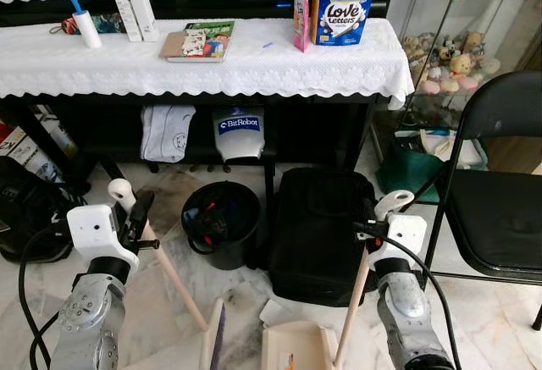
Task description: Sweep floor
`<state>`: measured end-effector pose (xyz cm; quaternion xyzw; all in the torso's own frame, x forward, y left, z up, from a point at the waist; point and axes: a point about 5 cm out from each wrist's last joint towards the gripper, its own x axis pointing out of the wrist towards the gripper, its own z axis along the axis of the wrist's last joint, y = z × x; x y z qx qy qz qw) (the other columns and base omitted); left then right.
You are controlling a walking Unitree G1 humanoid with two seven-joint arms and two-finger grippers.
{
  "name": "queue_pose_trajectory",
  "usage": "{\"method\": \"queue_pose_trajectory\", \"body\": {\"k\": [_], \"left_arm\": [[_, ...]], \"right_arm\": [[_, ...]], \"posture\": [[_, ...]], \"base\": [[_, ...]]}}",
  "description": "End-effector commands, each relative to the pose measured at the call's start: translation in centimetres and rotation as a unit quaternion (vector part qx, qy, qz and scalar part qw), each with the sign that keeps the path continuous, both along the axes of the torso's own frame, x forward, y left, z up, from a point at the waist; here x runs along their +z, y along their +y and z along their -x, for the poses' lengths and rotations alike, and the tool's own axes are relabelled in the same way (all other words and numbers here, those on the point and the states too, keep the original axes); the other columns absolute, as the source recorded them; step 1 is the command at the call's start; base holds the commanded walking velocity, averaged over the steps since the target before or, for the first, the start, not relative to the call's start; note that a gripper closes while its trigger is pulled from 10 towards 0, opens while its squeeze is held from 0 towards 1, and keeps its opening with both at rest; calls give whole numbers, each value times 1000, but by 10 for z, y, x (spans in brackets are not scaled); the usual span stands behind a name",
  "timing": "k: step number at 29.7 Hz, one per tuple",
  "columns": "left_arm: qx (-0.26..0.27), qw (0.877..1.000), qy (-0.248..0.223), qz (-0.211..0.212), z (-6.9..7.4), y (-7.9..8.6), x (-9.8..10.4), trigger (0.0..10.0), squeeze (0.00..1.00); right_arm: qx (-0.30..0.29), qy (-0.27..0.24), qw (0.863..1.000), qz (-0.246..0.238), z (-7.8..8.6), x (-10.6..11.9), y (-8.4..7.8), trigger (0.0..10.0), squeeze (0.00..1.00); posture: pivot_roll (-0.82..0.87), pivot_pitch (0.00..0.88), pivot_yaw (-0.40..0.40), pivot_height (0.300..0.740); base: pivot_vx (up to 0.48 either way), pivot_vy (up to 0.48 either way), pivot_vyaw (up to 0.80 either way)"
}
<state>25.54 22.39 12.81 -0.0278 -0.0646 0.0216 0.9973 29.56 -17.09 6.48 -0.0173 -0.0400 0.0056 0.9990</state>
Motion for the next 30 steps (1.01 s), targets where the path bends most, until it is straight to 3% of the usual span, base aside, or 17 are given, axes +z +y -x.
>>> {"method": "queue_pose_trajectory", "body": {"k": [1, 11, 13, 18, 22, 25, 26, 30], "left_arm": [[-1, 1000, -13, 2, -1, 2, 7, 10000, 0], [-3, 1000, -14, 2, -1, 2, 7, 10000, 0], [-4, 1000, -14, 2, -2, 2, 7, 10000, 0], [-5, 1000, -14, 3, -2, 1, 7, 10000, 0], [-4, 1000, -15, 4, -3, 1, 7, 10000, 0], [-2, 1000, -14, 4, -3, 0, 7, 10000, 0], [0, 1000, -14, 3, -3, 0, 6, 10000, 0], [8, 1000, -13, 2, -3, 1, 5, 10000, 0]], "right_arm": [[16, -7, 1000, -5, 0, 6, 1, 10000, 0], [92, 17, 993, -67, 6, 13, 9, 10000, 0], [150, 36, 984, -88, 10, 15, 16, 10000, 0], [205, 54, 973, -90, 16, 17, 21, 10000, 0], [173, 46, 981, -76, 13, 20, 13, 10000, 0], [123, 33, 991, -40, 10, 25, 3, 10000, 0], [83, 26, 996, -30, 8, 27, -4, 10000, 0], [26, 7, 1000, -9, 7, 32, -15, 10000, 0]], "posture": [[9, 83, 55, 740], [5, 69, 54, 740], [2, 65, 53, 740], [1, 59, 51, 740], [-1, 58, 49, 740], [0, 65, 48, 740], [0, 65, 48, 740], [-1, 68, 49, 740]], "base": [[0, 0, 0], [0, 0, 0], [0, 0, 0], [0, 0, 0], [0, 0, 0], [0, 0, 0], [0, 0, 0], [0, 0, 0]]}}
